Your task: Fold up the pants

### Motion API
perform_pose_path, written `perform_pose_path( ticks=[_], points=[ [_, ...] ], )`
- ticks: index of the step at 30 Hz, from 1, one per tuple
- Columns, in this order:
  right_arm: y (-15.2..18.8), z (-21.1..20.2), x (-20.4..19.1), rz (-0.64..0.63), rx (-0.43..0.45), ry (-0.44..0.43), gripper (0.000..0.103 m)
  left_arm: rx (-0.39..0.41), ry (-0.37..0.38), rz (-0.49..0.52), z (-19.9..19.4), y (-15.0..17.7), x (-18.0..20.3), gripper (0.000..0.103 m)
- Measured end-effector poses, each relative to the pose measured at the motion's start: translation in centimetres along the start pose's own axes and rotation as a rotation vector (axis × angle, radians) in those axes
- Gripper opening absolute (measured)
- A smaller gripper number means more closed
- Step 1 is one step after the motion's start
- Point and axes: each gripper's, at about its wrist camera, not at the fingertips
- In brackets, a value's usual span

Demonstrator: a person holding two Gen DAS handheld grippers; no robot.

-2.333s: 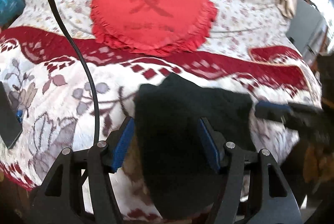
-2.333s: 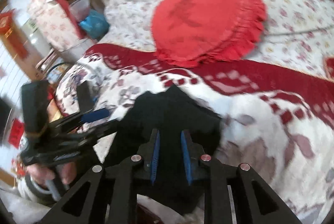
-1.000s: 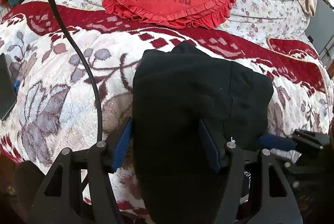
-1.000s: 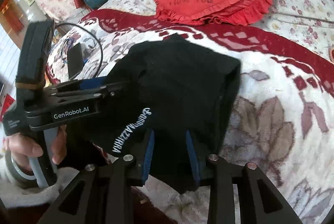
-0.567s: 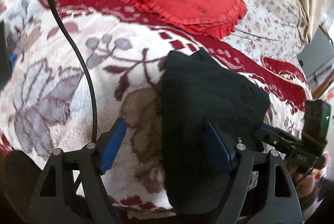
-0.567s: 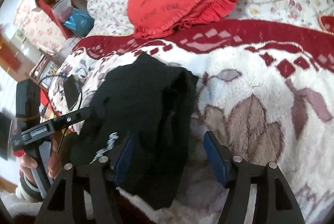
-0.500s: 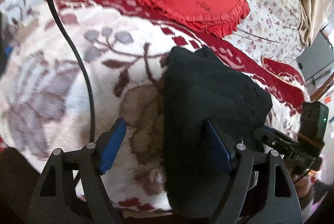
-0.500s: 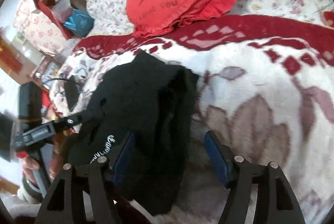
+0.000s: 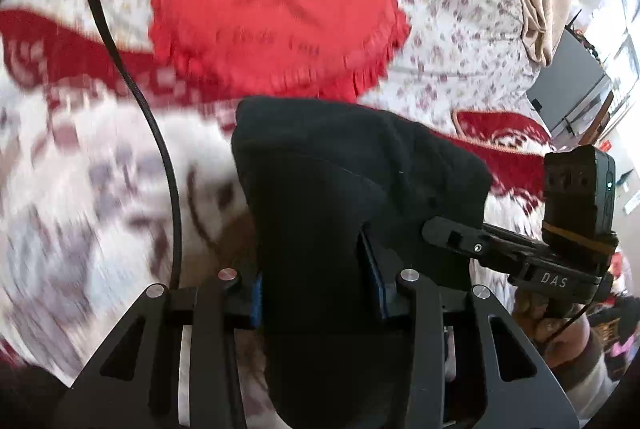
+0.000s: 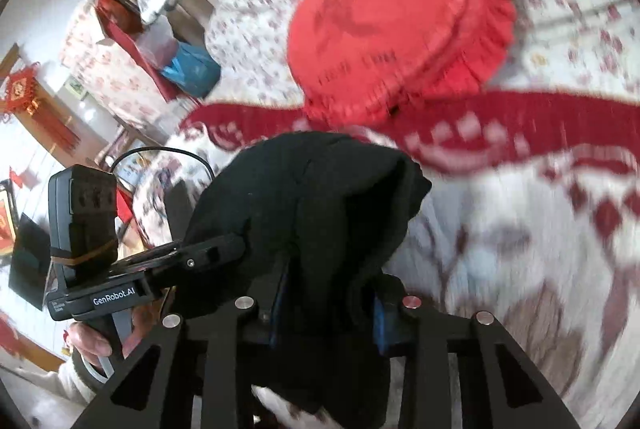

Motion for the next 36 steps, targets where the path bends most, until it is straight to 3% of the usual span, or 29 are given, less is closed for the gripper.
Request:
perform_pose_path(
  ticks=[4,8,11,14,18,22,25,29,36],
  points=[
    [-3.0,2.5,0.1,-0.027,0.012,0.051,0.033,0.010,-0.049,0.011,1.1,-2.8,-1.2,0.039],
    [-3.3,7.0,2.0,-0.001,-0.098,0.206,0.045,-0.079,-0.122,-0.043,5.1,-3.4,-4.1,0.043],
    [-2.5,5.9,2.1,-0.004,-0.078,0.200,0.048,-0.073,-0.144,-0.061,5.3,-2.9,-4.8,0.055],
    [-2.7,3.5,1.8,-0.030,-0.051,0.270,0.048,-0.056,-0.193,-0.042,3.6,-2.5,-4.3,0.056],
    [-4.4,0.5,0.4,-0.039,0.029,0.189,0.048,0.001,-0.252,-0.004,1.3,-1.9,-2.7,0.056],
    [-5.7,2.7,-1.9,-0.102,0.006,0.144,0.047,0.011,-0.246,0.007,1.1,-1.0,-1.5,0.056],
    [-6.2,6.2,-2.1,-0.115,-0.037,0.166,0.044,-0.018,-0.298,0.034,2.7,-0.3,-1.0,0.056],
    [-6.2,9.4,-0.5,-0.090,-0.087,0.223,0.037,-0.039,-0.298,0.012,4.5,-0.3,-1.7,0.063],
    [-6.6,8.0,-0.1,-0.081,-0.085,0.211,0.036,-0.049,-0.293,-0.018,5.5,-0.4,-1.8,0.065]
  ],
)
Point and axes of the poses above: each gripper's, at about its wrist camera, not at the fingertips, and z roughly the way its jaws point, x to its right, y to its underside, and after that the axes turned 5 degrees about y, right-handed
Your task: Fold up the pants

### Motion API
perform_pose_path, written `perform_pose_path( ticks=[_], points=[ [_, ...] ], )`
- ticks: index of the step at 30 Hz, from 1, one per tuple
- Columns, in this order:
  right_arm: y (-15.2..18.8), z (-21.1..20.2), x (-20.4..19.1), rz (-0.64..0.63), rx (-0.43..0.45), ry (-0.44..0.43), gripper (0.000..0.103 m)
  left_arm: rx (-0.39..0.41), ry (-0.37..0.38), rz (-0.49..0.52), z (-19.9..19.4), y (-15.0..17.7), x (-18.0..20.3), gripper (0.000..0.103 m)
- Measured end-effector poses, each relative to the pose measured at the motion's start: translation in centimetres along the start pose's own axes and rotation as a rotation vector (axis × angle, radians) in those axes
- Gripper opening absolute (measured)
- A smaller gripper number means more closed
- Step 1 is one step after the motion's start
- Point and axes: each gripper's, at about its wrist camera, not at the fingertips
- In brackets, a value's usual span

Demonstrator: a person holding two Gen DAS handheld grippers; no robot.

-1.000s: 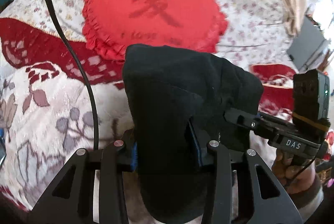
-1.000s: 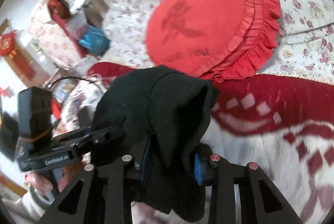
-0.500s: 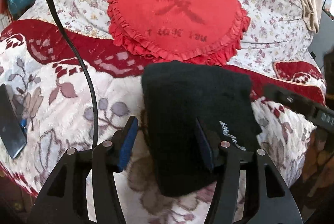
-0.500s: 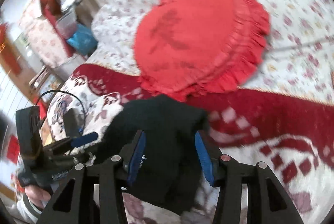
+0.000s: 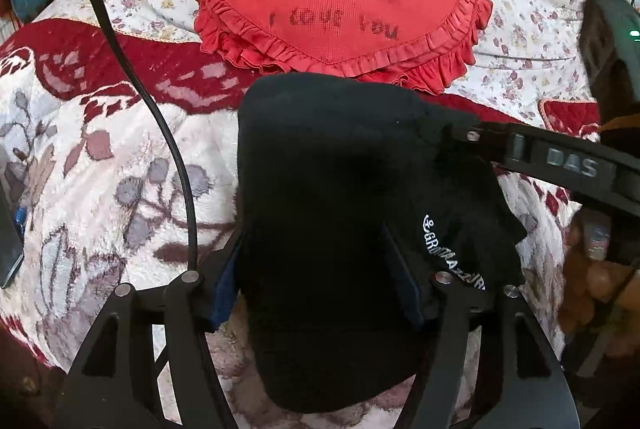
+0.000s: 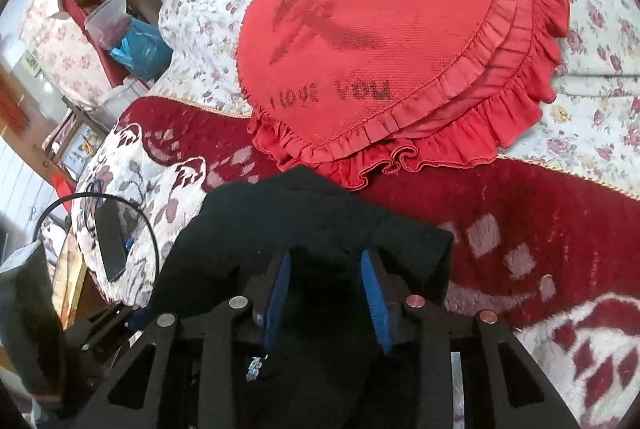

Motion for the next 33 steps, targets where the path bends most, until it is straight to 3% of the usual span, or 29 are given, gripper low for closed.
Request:
perform_pose_path(
  ticks=[6,12,18,22,29,33],
  points=[
    [3.2,-3.8,-1.8,-0.076,0.012,0.051,0.037,0.007,0.001,-0.017,-1.0,0.3,-0.3,0.065],
    [7.2,-2.2,-1.3,-0.100,-0.042,0.137,0.041,0.029,-0.017,-0.014,-2.3,0.7,0.1,0.065],
    [6.6,-4.6,-1.9,-0.104,0.007,0.140,0.041,0.080,-0.065,0.009,-4.6,1.1,0.6,0.065],
    [6.4,-7.2,-2.9,-0.089,0.092,0.113,0.052,0.134,-0.098,0.002,-6.5,1.4,0.4,0.065],
    [6.0,-9.5,-4.9,-0.099,0.158,0.115,0.054,0.211,-0.142,0.011,-9.4,1.9,0.3,0.065],
    [6.2,-10.3,-5.7,-0.099,0.175,0.109,0.060,0.233,-0.155,0.016,-10.7,2.3,0.5,0.065]
  ],
)
Point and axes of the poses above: each gripper's, at about its wrist camera, not at the fingertips, and z roughly the way its jaws point, x to its right, y to its underside, and after that the axes turned 5 degrees about y, right-handed
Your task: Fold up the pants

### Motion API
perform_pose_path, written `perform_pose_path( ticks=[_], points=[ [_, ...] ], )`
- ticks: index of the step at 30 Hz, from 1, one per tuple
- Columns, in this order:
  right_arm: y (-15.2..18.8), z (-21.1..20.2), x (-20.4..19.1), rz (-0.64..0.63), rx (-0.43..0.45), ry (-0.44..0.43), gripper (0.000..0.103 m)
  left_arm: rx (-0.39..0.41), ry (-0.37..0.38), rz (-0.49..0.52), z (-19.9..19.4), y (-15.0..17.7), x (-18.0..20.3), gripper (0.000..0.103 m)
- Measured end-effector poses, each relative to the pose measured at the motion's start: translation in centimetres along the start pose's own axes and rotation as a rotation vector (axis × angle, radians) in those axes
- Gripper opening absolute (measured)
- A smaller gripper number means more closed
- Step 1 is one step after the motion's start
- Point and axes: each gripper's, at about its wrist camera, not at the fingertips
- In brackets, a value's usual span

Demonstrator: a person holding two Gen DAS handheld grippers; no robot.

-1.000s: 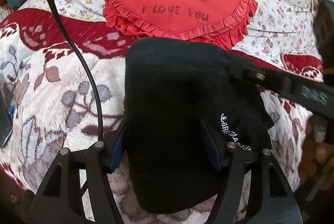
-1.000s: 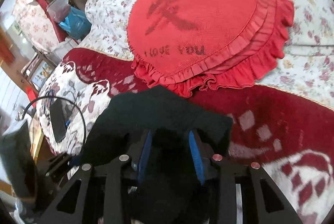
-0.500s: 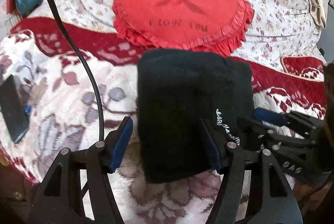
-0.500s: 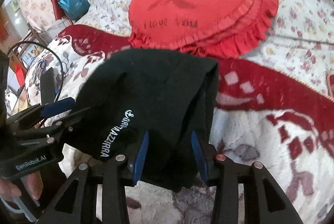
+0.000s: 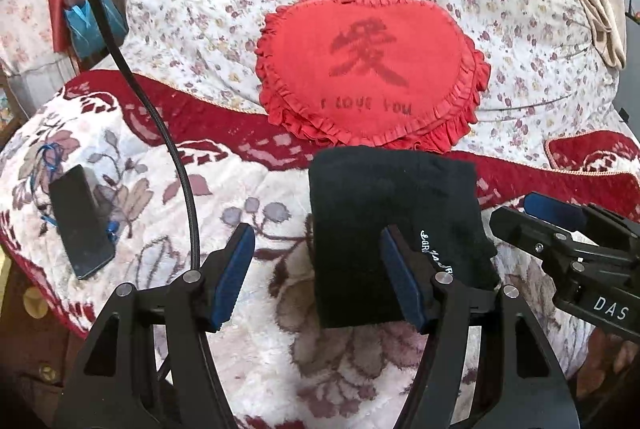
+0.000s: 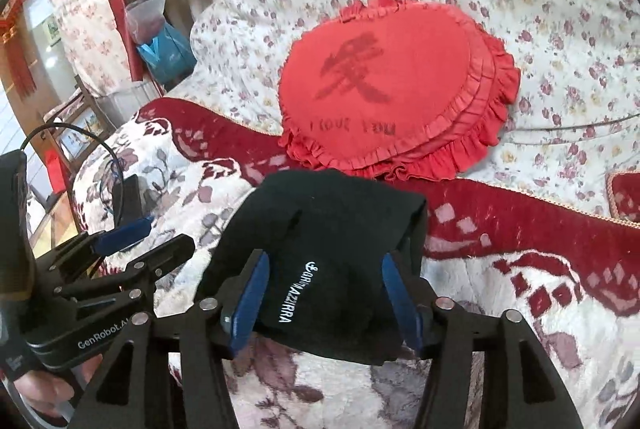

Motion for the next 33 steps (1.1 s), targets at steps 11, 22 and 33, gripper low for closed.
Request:
perform_pose_path(
  ticks=[11,22,33],
  points=[
    [0.4,-0.9,-0.9,-0.005,0.011,-0.006,0.064,0.034,-0.025,0.002,-1.6,0.1,0.0,0.065],
    [0.5,-0.6,-0.8,-0.010,-0.006,-0.010,0.064,0.024,-0.050,0.012,-1.5,0.3,0.3,0.065],
    [0.7,0.2,-1.1,-0.024,-0.030,-0.016,0.066,0.022,-0.052,0.020,-1.1,0.4,0.3,0.065]
  ],
)
Point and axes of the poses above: each gripper's, at about its wrist camera, not at the fingertips, and z roughly the way its jaws point, x to its right, y to its underside, and after that the axes turned 5 degrees about y, right-handed
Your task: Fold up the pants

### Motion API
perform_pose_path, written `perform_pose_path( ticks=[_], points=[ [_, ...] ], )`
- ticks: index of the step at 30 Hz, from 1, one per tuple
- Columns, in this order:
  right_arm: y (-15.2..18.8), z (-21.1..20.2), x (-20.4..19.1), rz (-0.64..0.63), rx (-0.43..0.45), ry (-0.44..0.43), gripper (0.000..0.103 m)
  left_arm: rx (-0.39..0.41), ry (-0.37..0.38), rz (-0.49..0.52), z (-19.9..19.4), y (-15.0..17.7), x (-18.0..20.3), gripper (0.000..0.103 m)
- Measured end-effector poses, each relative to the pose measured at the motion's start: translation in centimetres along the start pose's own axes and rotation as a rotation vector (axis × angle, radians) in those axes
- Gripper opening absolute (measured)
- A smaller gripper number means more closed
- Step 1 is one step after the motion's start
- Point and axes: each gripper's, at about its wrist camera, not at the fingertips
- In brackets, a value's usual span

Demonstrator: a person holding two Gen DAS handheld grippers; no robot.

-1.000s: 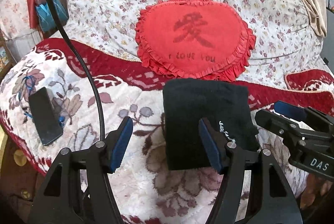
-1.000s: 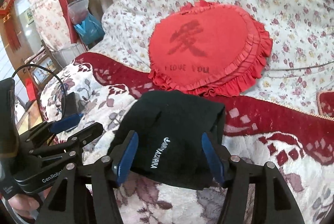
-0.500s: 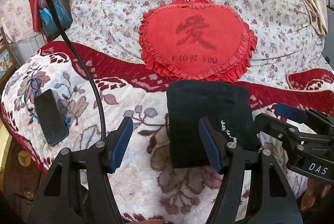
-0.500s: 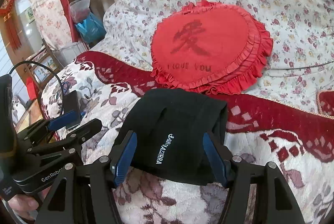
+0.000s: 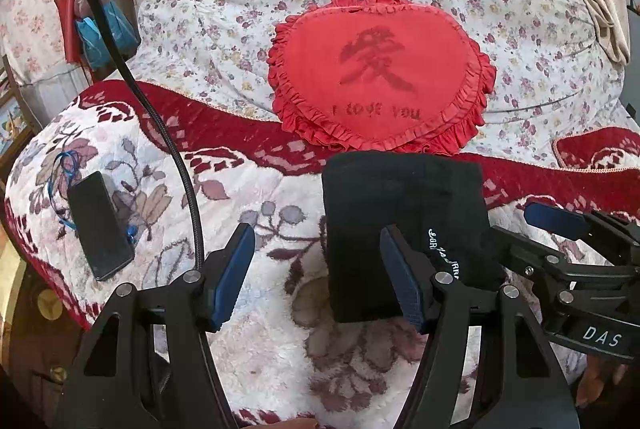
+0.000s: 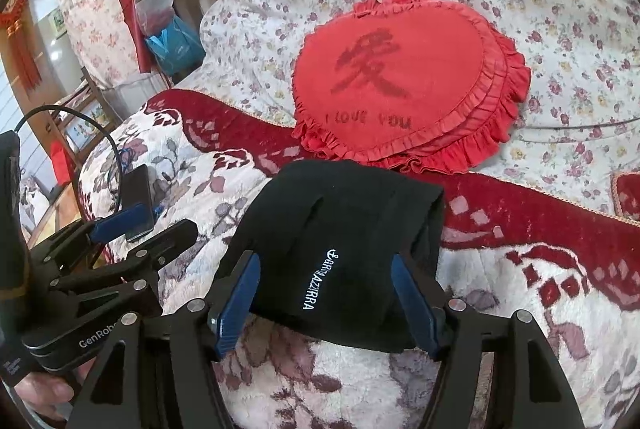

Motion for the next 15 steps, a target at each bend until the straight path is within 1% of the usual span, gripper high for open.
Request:
perform_pose_path(
  ticks=[15],
  points=[
    [0.43,0.67,0.24,0.002,-0.018,-0.001,0.067,-0.006,0.006,-0.001,0.20,0.16,0.10,0.065]
  ],
)
Point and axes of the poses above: each gripper's, at about its wrist camera, not at the fingertips, and z roughly the way its jaws point, x to its right, y to its underside, and after that the axes turned 5 degrees about y, right-handed
